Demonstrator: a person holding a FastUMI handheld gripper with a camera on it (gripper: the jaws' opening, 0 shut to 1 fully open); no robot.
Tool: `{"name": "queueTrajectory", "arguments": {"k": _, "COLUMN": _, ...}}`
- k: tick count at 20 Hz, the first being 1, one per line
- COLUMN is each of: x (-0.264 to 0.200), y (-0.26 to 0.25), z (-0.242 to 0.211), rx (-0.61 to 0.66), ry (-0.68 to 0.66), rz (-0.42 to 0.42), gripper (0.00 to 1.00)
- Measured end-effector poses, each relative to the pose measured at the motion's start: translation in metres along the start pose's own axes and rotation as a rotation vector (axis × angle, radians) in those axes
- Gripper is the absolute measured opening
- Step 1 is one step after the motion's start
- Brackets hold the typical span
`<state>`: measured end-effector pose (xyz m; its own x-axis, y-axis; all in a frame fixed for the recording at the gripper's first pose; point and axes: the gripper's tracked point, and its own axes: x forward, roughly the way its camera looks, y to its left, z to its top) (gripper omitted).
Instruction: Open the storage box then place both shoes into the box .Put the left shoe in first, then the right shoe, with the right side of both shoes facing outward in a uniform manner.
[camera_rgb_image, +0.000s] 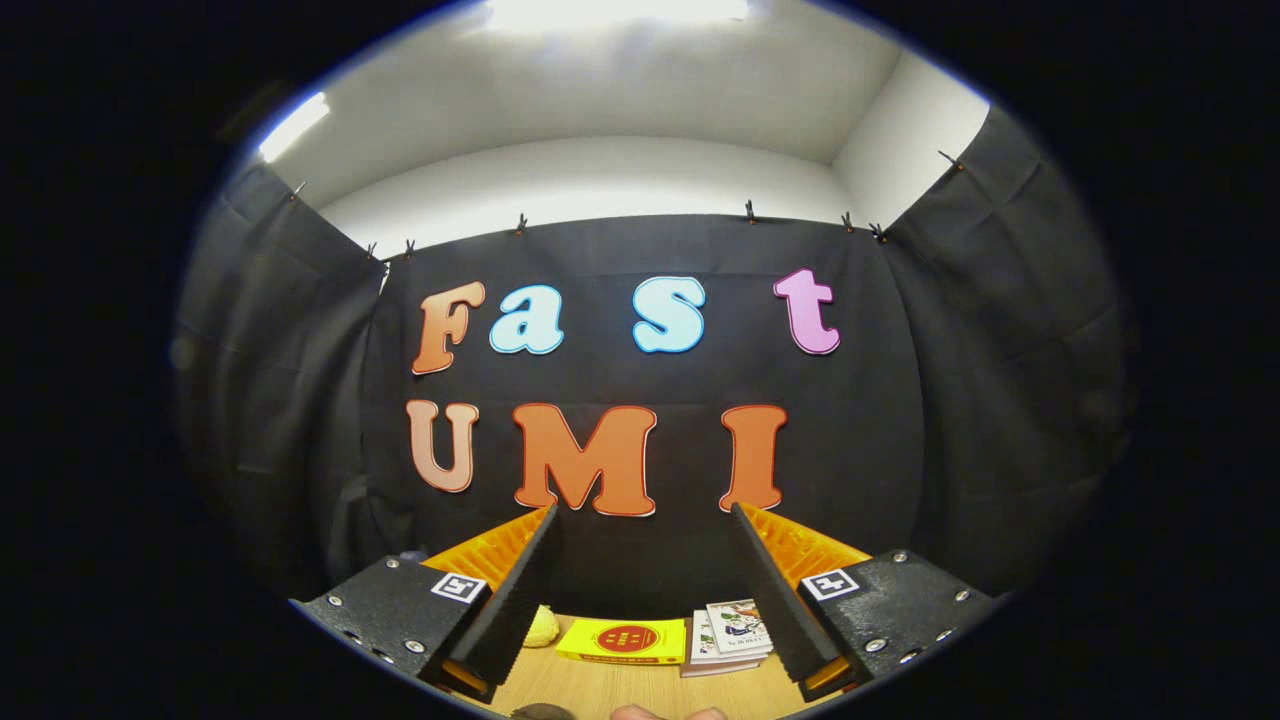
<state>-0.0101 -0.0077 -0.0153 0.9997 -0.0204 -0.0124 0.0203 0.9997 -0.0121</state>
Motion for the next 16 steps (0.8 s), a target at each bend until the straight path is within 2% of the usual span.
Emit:
{"name": "queueTrajectory", "arguments": {"k": 5, "x": -0.005, "y": 0.003, "z": -0.017, "rx": -0.002, "ry": 0.057, "rz": 0.057, "gripper": 0.99}}
{"name": "queueTrajectory", "arguments": {"k": 7, "x": -0.022, "y": 0.025, "z": -0.037, "rx": 0.006, "ry": 0.076, "rz": 0.09, "gripper": 0.99}}
{"name": "queueTrajectory", "arguments": {"k": 10, "x": -0.027, "y": 0.055, "z": -0.039, "rx": 0.051, "ry": 0.041, "rz": 0.21, "gripper": 0.98}}
{"name": "queueTrajectory", "arguments": {"k": 12, "x": -0.027, "y": 0.067, "z": -0.052, "rx": 0.077, "ry": 0.053, "rz": 0.253, "gripper": 0.98}}
{"name": "queueTrajectory", "arguments": {"k": 16, "x": -0.035, "y": 0.108, "z": -0.105, "rx": 0.125, "ry": 0.215, "rz": 0.366, "gripper": 0.98}}
